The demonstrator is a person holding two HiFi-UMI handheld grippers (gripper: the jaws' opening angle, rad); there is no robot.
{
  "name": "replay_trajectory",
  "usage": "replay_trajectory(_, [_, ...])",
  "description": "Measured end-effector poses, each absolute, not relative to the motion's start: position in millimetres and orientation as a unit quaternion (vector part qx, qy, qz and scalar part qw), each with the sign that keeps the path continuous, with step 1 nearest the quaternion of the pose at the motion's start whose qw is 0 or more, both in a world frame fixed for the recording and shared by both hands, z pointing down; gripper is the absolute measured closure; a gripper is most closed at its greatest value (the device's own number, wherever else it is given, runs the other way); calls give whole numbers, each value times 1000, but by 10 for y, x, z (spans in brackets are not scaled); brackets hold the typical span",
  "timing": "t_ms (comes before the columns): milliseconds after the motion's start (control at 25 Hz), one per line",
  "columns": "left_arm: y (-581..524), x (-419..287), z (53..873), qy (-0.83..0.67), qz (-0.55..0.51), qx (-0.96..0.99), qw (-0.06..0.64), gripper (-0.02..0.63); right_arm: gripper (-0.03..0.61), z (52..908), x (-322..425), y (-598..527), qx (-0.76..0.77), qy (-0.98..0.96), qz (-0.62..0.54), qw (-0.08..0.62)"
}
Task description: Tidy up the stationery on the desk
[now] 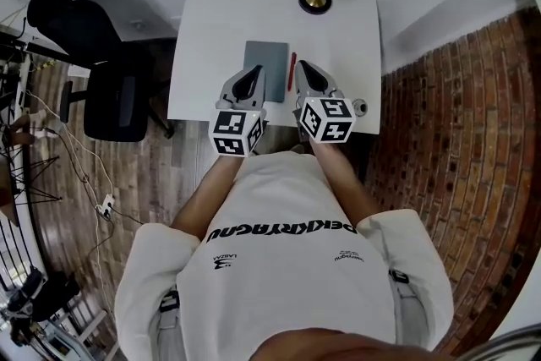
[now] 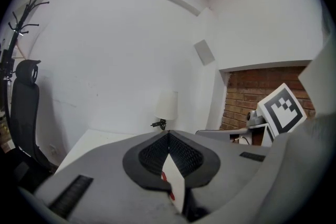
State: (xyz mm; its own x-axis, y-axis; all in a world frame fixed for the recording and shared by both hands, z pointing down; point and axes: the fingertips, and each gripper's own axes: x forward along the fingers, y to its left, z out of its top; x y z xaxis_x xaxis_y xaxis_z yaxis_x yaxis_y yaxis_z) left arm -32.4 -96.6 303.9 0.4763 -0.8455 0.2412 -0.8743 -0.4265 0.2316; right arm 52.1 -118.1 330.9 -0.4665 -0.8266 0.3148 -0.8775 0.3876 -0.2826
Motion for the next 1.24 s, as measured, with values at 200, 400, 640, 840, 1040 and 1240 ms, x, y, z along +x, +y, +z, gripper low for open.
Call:
replay_trajectory(200, [-954,-311,2926,-515,42,845,135,616,581,3154,439,-1160,502,-845,179,48])
replay_trajectory(400, [-976,-263,2905,-514,40,847,128,615,581,3119,432,-1159,502,-848,166,47])
replay_trajectory(640, [-1031,-216,2917,-514,40,848,126,615,581,3134,522,-1210,512,-841,166,46])
replay_trajectory(840, [-1084,-190,2933,-513,38,848,126,615,581,3152,565,-1245,515,-840,165,47])
replay_trajectory(1040, [-1106,-150,2952,-512,39,849,127,615,581,3170,619,-1265,518,-838,168,44])
replay_trajectory(1240, [-1158,-137,2969,-513,39,848,127,616,581,3192,650,-1314,519,-837,168,47])
